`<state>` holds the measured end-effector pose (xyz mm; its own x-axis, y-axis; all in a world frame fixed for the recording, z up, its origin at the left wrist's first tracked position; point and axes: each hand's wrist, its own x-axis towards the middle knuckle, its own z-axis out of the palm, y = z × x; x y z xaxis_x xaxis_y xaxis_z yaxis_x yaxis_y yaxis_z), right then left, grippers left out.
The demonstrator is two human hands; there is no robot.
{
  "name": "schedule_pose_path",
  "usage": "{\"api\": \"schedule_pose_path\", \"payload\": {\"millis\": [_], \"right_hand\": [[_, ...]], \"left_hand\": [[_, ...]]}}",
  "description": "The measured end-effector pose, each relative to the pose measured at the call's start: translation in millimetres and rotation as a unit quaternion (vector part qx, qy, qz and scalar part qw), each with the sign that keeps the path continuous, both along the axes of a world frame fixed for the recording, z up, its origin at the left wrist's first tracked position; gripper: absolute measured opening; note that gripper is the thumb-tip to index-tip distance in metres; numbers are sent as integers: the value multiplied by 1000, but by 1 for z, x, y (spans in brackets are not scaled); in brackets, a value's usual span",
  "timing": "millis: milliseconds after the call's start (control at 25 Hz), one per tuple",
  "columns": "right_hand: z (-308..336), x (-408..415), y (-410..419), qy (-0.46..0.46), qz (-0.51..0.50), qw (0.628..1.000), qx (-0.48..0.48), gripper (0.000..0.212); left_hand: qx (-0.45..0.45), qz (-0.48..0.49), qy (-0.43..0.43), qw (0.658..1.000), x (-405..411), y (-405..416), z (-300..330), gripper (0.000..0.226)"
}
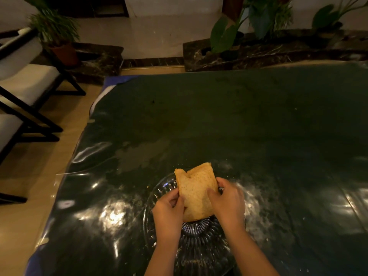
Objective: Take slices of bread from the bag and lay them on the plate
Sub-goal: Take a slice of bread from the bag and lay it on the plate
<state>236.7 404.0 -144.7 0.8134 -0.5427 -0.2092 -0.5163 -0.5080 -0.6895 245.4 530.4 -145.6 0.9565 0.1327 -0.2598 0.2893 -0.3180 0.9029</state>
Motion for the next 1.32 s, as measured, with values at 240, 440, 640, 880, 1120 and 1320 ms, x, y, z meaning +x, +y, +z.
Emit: {"api": "schedule_pose_path", "payload": {"millis": [240, 440, 640, 880, 1120, 1320], "right_hand": [[4, -14, -1, -75, -46, 994, 70, 21], [-8, -25, -3, -38, -60, 994, 85, 19], [-13, -26, -8, -32, -17, 999, 27, 31], [-18, -15, -3, -19, -5, 998, 56, 29], [-19, -8, -3, -26, -19, 995, 89, 31], [-15, -10, -6, -30, 0, 994, 104, 32]], "left_hand": [[7, 21, 5, 1000, -6, 7, 2, 25], [58, 1, 12, 998, -13, 12, -5, 26], [94, -57, -11, 994, -8, 11, -10, 28], [92, -59, -55, 992, 0, 8, -15, 26], [104, -17, -57, 993, 10, 11, -16, 18], [87, 2, -34, 996, 9, 14, -10, 21]]}}
